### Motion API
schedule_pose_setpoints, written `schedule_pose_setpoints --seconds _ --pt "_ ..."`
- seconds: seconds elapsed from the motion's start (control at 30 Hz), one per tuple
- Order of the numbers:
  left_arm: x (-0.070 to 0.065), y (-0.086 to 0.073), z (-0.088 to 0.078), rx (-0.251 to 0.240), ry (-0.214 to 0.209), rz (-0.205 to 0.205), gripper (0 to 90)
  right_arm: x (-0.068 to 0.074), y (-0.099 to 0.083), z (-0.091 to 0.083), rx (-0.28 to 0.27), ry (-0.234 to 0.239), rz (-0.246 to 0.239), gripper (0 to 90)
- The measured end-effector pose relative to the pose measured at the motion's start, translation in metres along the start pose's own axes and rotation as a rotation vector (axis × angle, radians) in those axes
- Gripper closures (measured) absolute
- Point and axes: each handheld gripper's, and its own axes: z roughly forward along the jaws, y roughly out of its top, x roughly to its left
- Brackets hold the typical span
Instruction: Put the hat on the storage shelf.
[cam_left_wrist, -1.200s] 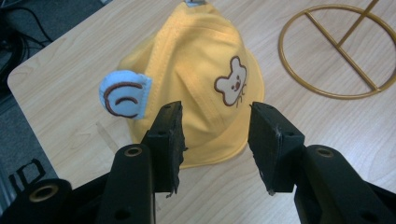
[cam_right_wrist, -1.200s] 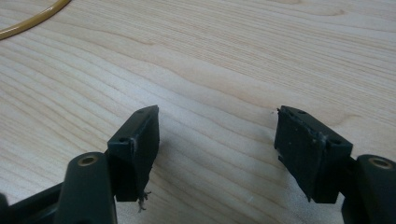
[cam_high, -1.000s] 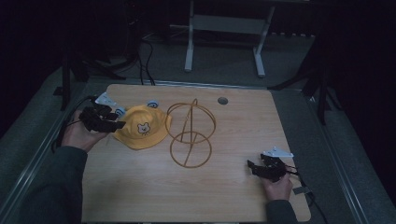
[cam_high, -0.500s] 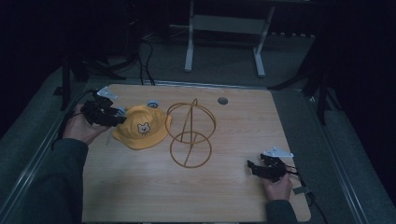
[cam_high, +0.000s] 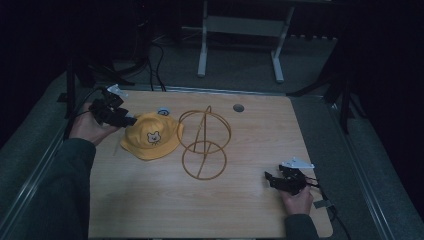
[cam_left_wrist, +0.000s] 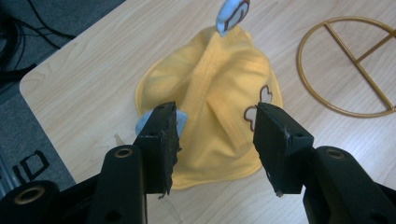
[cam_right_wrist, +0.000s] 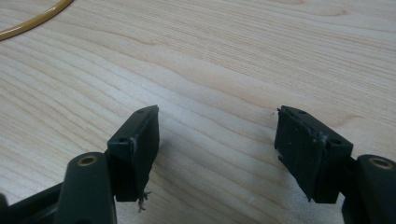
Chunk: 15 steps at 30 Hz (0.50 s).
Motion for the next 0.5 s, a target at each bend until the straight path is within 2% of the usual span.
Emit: schedule_pose_setpoints --seconds 0.17,0.27,0.4,0.5 --pt "0.0 0.012 0.004 0.02 0.013 0.005 52.0 0.0 0.0 0.0 0.0 0.001 0.0 30.5" --pt "0.0 0.02 0.008 0.024 -0.008 0.011 51.4 0.0 0.0 0.0 -0.001 0.002 0.0 30.5" --pt "-0.001 0.027 0.015 0.04 -0.013 0.023 46.8 0.0 0.0 0.0 -0.001 0.003 0.0 30.5" --pt "-0.003 0.033 0.02 0.049 -0.017 0.014 42.9 0.0 0.0 0.0 -0.001 0.004 0.0 30.5"
